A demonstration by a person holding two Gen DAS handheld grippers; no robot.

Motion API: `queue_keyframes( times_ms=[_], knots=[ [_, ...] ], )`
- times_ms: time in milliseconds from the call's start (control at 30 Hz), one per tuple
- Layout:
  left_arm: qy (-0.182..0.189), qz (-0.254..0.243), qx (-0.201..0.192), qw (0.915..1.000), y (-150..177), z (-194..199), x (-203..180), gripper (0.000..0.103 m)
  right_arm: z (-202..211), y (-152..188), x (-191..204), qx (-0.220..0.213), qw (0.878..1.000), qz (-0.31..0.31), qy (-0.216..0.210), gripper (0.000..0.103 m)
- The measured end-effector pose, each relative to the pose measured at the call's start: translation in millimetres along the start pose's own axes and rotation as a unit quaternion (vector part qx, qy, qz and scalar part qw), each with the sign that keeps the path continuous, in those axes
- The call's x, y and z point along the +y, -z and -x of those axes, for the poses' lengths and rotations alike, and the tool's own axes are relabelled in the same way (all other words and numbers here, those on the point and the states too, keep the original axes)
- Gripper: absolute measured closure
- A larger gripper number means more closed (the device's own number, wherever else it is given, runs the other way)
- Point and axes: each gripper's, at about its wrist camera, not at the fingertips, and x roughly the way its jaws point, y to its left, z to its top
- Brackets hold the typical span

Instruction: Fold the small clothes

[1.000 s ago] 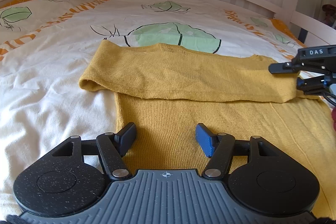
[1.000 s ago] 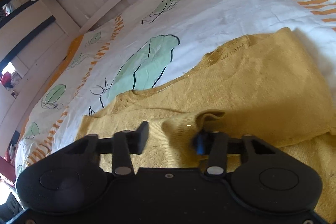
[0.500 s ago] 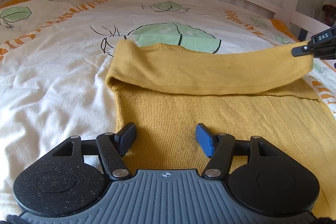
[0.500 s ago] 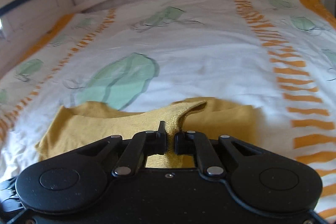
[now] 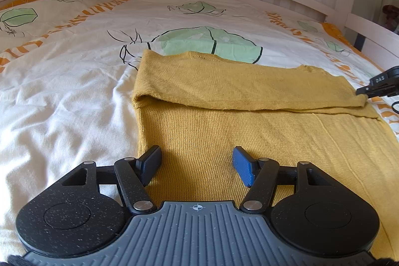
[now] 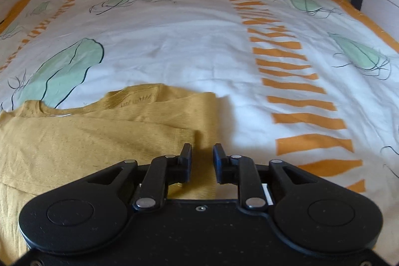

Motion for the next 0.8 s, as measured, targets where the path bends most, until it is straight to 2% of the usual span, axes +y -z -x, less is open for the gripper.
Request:
queue_keyframes(
  times_ms=[200,367,500,567,633,800],
  knots=[
    [0.000,0.000,0.000,1.0000,0,0,0,0.041,14,10,-4,-0.021,0.998,-0.023,-0.063,0.071],
    [0.000,-0.001,0.000,1.0000,0,0,0,0.041,24,23,-1,-0.027,0.998,0.005,-0.057,0.071],
    [-0.002,-0.003,0.000,1.0000,-1,-1,0,0.041,27,26,8,-0.029,0.995,0.029,-0.094,0.070],
    [-0.001,-0.003,0.000,1.0000,0,-1,0,0.041,26,24,16,-0.029,0.993,0.037,-0.104,0.062],
    [-0.001,-0.003,0.000,1.0000,0,-1,0,0.041,25,23,21,-0.035,0.992,0.041,-0.111,0.050],
    [-0.001,-0.003,0.000,1.0000,0,-1,0,0.041,19,24,21,-0.029,0.993,0.036,-0.108,0.048]
  ],
)
